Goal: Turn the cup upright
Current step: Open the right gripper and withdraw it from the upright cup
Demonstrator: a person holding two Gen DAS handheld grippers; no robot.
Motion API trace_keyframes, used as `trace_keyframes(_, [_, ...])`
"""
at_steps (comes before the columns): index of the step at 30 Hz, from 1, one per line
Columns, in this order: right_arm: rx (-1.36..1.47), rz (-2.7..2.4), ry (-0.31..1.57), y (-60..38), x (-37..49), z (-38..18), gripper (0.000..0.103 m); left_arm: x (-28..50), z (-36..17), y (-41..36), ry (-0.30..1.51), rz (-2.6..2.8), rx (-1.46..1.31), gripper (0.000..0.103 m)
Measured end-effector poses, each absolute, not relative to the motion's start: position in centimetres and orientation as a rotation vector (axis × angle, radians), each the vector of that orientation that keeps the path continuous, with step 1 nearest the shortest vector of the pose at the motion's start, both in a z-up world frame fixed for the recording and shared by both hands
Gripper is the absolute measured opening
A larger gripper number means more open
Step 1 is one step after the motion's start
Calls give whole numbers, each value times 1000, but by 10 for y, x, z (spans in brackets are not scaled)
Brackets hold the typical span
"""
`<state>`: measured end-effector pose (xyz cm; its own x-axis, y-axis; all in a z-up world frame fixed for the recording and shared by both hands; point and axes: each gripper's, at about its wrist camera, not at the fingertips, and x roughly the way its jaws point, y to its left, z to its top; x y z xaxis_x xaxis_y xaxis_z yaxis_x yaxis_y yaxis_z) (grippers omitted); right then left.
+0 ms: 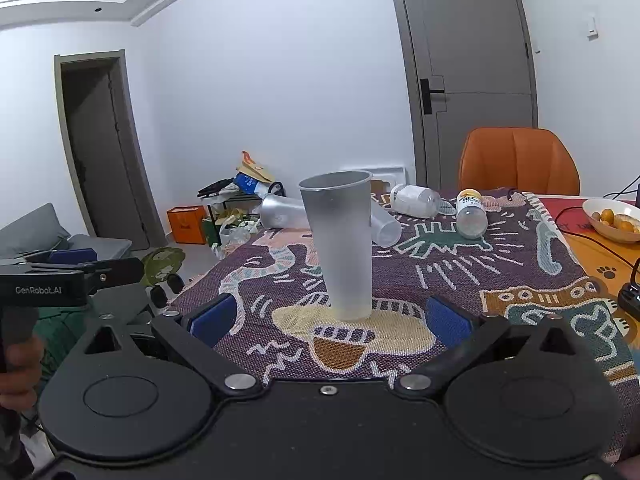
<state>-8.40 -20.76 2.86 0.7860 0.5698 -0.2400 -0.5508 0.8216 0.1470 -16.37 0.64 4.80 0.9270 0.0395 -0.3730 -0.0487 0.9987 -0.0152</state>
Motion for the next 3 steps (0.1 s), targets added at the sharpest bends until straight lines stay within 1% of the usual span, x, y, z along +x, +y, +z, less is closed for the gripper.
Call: trace_keyframes(3, [69,605,281,-207,-84,29,103,-164,48,7,381,44,-26,103])
